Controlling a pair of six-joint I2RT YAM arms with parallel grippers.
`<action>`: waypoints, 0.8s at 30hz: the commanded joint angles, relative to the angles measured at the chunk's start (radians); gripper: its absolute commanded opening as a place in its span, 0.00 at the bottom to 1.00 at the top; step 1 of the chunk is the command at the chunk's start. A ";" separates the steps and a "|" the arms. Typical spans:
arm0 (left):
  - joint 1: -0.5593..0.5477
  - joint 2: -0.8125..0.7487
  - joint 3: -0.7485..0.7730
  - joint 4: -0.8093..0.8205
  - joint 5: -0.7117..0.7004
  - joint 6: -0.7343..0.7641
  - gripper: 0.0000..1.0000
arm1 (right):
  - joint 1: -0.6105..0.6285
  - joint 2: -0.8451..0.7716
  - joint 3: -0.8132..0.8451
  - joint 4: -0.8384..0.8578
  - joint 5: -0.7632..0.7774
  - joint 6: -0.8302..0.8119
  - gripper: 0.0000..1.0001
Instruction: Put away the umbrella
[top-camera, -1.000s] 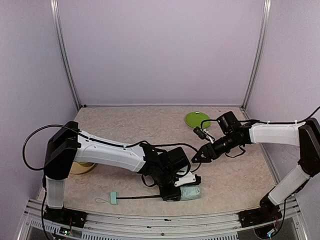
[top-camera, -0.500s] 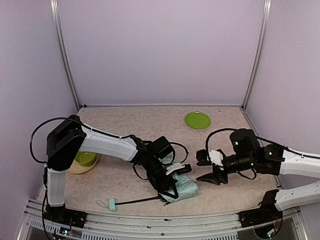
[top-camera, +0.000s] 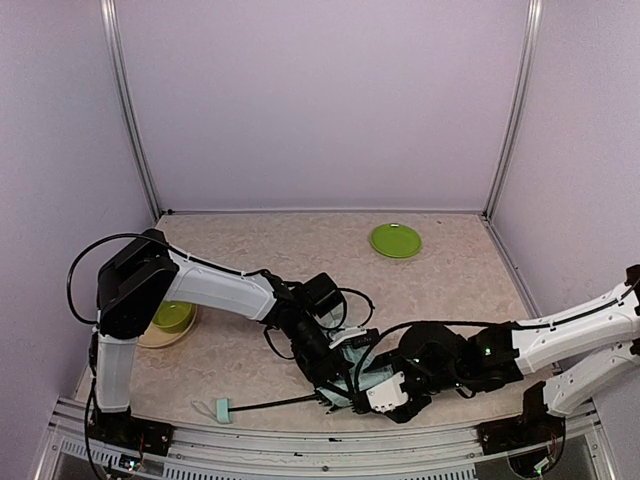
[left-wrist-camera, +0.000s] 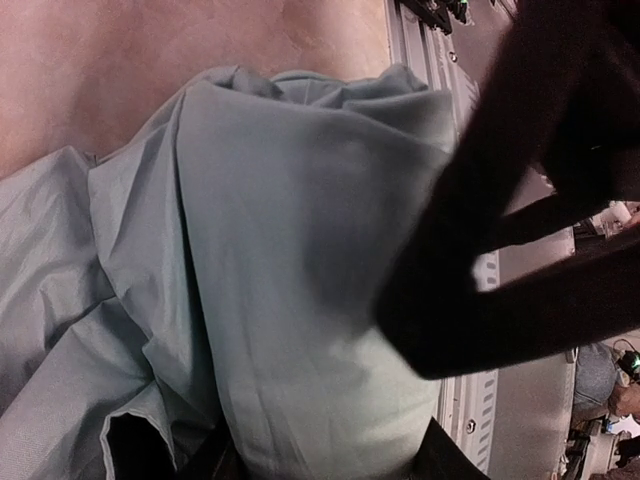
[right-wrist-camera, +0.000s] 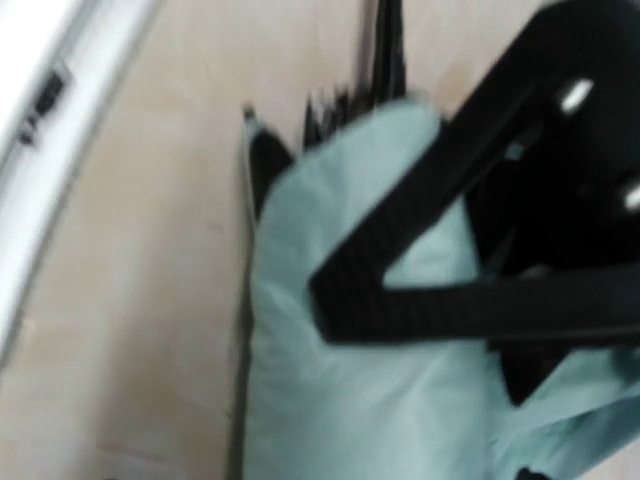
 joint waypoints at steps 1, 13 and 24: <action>-0.007 0.074 -0.050 -0.137 -0.058 -0.006 0.43 | -0.005 0.095 0.014 0.061 0.105 -0.011 0.84; -0.002 -0.053 -0.089 -0.038 -0.154 -0.025 0.94 | -0.010 0.262 0.093 -0.034 0.034 0.101 0.20; 0.113 -0.657 -0.535 0.570 -0.367 -0.159 0.99 | -0.063 0.425 0.257 -0.345 -0.157 0.280 0.10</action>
